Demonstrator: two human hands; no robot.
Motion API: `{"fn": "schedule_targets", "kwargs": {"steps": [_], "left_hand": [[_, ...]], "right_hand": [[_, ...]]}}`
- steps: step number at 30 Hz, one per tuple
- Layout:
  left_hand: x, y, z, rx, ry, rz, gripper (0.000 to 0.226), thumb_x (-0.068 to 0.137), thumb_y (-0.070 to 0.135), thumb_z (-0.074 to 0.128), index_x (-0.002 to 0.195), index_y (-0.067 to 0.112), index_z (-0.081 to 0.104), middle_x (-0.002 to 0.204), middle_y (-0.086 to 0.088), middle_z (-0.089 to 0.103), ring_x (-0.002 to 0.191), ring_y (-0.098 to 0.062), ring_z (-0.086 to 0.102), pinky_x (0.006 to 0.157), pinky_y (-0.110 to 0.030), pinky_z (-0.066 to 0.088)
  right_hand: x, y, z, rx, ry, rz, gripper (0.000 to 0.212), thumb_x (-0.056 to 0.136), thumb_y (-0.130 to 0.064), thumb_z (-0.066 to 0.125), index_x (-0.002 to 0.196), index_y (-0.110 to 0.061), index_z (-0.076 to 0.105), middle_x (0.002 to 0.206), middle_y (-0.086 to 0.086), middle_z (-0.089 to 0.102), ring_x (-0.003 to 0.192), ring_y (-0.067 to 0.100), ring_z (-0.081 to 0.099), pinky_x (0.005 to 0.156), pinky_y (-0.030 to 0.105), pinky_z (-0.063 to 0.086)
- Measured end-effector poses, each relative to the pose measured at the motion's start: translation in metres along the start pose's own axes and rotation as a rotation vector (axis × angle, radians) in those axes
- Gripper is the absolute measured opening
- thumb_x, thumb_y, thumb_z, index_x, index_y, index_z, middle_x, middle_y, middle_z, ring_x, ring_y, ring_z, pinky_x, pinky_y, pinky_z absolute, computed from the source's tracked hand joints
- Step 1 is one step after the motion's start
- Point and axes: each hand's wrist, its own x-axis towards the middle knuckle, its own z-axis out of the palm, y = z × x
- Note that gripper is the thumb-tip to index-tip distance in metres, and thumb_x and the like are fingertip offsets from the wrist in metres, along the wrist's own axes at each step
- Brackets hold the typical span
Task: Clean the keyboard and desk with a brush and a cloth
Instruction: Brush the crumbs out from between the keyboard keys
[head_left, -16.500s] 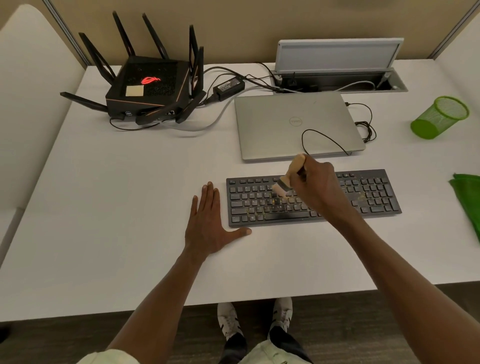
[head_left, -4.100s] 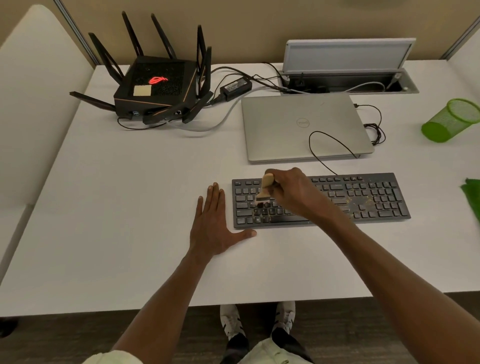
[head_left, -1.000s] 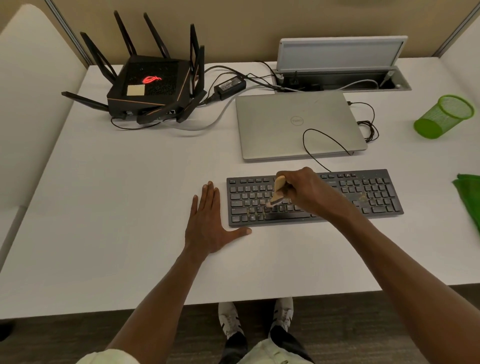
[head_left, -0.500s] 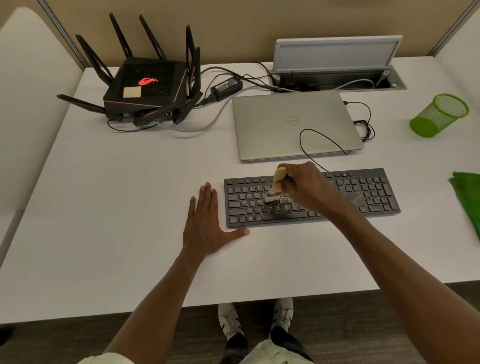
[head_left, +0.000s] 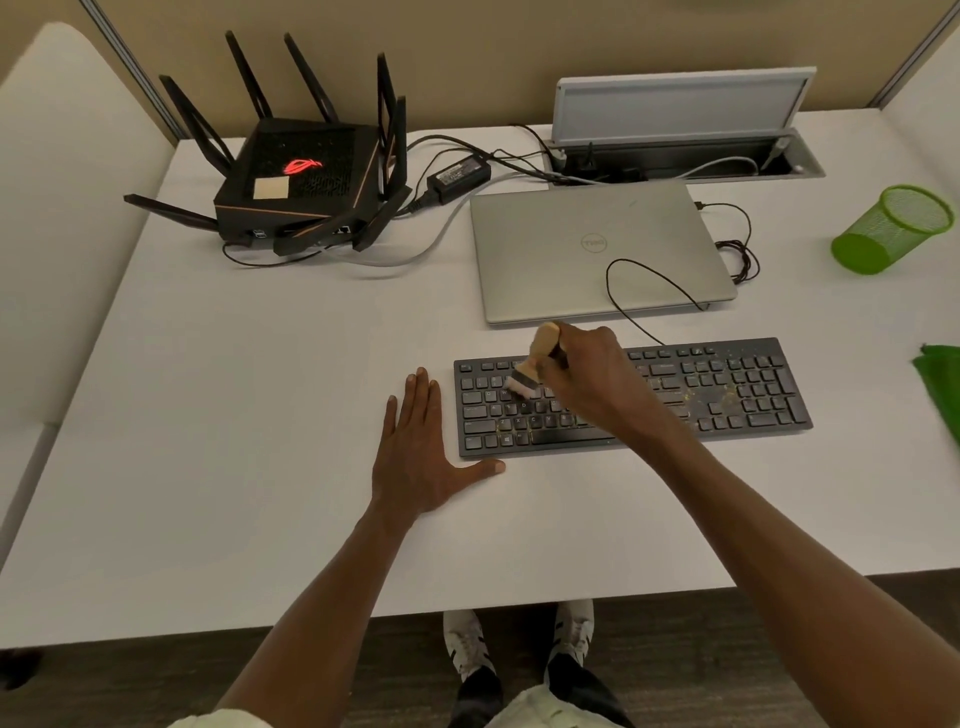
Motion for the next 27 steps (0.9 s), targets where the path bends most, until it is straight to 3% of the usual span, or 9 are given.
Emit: {"fn": "schedule_targets", "kwargs": {"steps": [4, 8, 15, 20, 22, 25, 27], "left_hand": [[0.0, 0.001, 0.0, -0.008, 0.005, 0.002, 0.144, 0.064, 0.106, 0.029, 0.162, 0.005, 0.0, 0.169, -0.009, -0.017, 0.156, -0.019, -0.018, 0.127, -0.043, -0.006], [0.0, 0.0, 0.0, -0.003, 0.007, 0.001, 0.144, 0.065, 0.106, 0.034, 0.162, 0.005, 0.002, 0.17, -0.009, -0.015, 0.156, -0.018, -0.018, 0.128, -0.043, -0.006], [0.0, 0.001, 0.001, 0.015, 0.004, -0.009, 0.145, 0.063, 0.108, 0.029, 0.162, 0.005, 0.002, 0.17, -0.008, -0.017, 0.155, -0.017, -0.021, 0.127, -0.042, -0.008], [-0.001, 0.001, 0.0, 0.015, -0.001, -0.01, 0.145, 0.063, 0.107, 0.029, 0.162, 0.005, 0.001, 0.169, -0.008, -0.017, 0.155, -0.017, -0.02, 0.126, -0.04, -0.011], [0.0, 0.001, 0.0, 0.015, -0.001, -0.011, 0.145, 0.063, 0.107, 0.029, 0.162, 0.006, 0.001, 0.17, -0.008, -0.017, 0.156, -0.017, -0.02, 0.126, -0.04, -0.011], [0.0, 0.001, 0.0, 0.013, 0.002, -0.01, 0.145, 0.063, 0.107, 0.03, 0.162, 0.006, 0.001, 0.17, -0.008, -0.017, 0.156, -0.017, -0.02, 0.126, -0.04, -0.01], [0.0, 0.001, 0.0, 0.01, 0.003, -0.008, 0.145, 0.063, 0.107, 0.031, 0.162, 0.006, 0.001, 0.17, -0.008, -0.016, 0.156, -0.017, -0.019, 0.126, -0.04, -0.01]], "right_hand": [[0.003, 0.001, 0.011, 0.008, -0.081, -0.035, 0.01, 0.096, -0.011, 0.055, 0.102, -0.01, 0.063, 0.078, 0.002, 0.068, 0.06, 0.012, 0.059, 0.054, 0.023, 0.047], [-0.006, 0.015, -0.004, -0.082, -0.124, -0.055, 0.007, 0.096, -0.006, 0.055, 0.096, -0.01, 0.061, 0.077, 0.002, 0.067, 0.058, 0.009, 0.055, 0.05, 0.017, 0.036], [-0.009, 0.025, -0.019, -0.136, -0.053, -0.023, 0.009, 0.094, -0.005, 0.055, 0.1, -0.008, 0.061, 0.078, 0.01, 0.069, 0.066, 0.023, 0.062, 0.058, 0.035, 0.051], [-0.003, 0.001, -0.003, -0.054, 0.017, 0.038, 0.013, 0.098, -0.015, 0.052, 0.103, -0.006, 0.061, 0.077, -0.001, 0.062, 0.056, 0.001, 0.05, 0.051, 0.011, 0.034], [-0.005, -0.001, 0.005, -0.032, 0.05, 0.115, 0.017, 0.1, -0.019, 0.051, 0.103, -0.005, 0.059, 0.077, -0.001, 0.063, 0.055, 0.002, 0.051, 0.049, 0.013, 0.038], [-0.007, 0.004, 0.009, -0.075, 0.011, 0.171, 0.022, 0.1, -0.021, 0.051, 0.104, -0.001, 0.059, 0.08, 0.008, 0.069, 0.058, 0.011, 0.06, 0.051, 0.026, 0.052], [-0.004, 0.008, 0.006, -0.111, -0.026, 0.169, 0.021, 0.098, -0.019, 0.052, 0.103, -0.001, 0.061, 0.084, 0.01, 0.07, 0.061, 0.014, 0.06, 0.051, 0.024, 0.05]]}}
